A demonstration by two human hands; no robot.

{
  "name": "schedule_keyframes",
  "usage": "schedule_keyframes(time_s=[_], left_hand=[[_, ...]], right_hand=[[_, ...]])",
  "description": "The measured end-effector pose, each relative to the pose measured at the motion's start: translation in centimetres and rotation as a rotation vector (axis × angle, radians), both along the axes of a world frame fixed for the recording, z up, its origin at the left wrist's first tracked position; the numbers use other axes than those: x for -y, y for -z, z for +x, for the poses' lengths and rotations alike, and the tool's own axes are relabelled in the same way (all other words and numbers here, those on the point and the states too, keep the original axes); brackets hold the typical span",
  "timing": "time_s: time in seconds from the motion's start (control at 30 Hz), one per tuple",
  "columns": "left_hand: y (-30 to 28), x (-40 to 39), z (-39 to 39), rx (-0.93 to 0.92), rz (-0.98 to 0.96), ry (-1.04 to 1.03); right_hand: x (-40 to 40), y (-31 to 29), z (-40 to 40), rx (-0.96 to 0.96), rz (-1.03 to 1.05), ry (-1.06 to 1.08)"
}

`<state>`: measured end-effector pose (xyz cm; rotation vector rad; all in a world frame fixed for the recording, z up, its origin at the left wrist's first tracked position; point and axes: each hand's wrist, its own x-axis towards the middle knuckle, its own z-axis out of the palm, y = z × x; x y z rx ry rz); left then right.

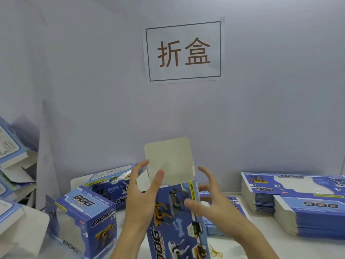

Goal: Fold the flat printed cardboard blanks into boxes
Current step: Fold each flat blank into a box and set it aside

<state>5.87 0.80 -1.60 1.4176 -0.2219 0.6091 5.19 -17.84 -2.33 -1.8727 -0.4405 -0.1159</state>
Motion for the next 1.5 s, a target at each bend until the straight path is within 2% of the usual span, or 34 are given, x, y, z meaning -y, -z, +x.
schedule_keyframes(time_s=[0.13, 0.3, 0.43, 0.57, 0.67, 0.87, 1.07, 1.3, 1.5], left_hand=[[-0.1, 1.4, -0.8, 0.09, 0.099, 0.009], [0.3, 2.7, -0.9, 0.119, 0.164, 0.095], [1.6, 3.2, -0.4, 0.149, 0.099, 0.024], [3.1, 2.8, 0.2, 0.049, 0.081, 0.022], [3.2, 3.0, 0.1, -0.015, 0.148, 0.054], [2.8, 3.2, 0.4, -0.044, 0.165, 0.1], [1.9, 3.0, 0.5, -0.119, -0.051, 0.247], [1.7, 2.7, 0.8, -0.05, -0.019, 0.128], [3.0, 2.7, 0.1, 0.01, -0.224, 0.125]], right_hand=[[-1.1, 0.4, 0.2, 0.167, 0.259, 0.108], [-1.2, 0.9, 0.4, 0.261, 0.402, 0.224], [-1.1, 1.4, 0.4, 0.228, 0.425, 0.186], [-1.4, 2.0, 0.6, 0.161, 0.362, 0.219], [-1.3, 1.8, 0.5, 0.103, 0.436, 0.212], [-1.5, 1.8, 1.3, 0.067, 0.419, 0.382], [-1.0, 1.7, 1.4, -0.037, 0.581, 0.271], [-0.7, 1.4, 1.5, 0.02, 0.477, 0.15], [-0.7, 2.0, 0.8, 0.004, 0.591, 0.12]])
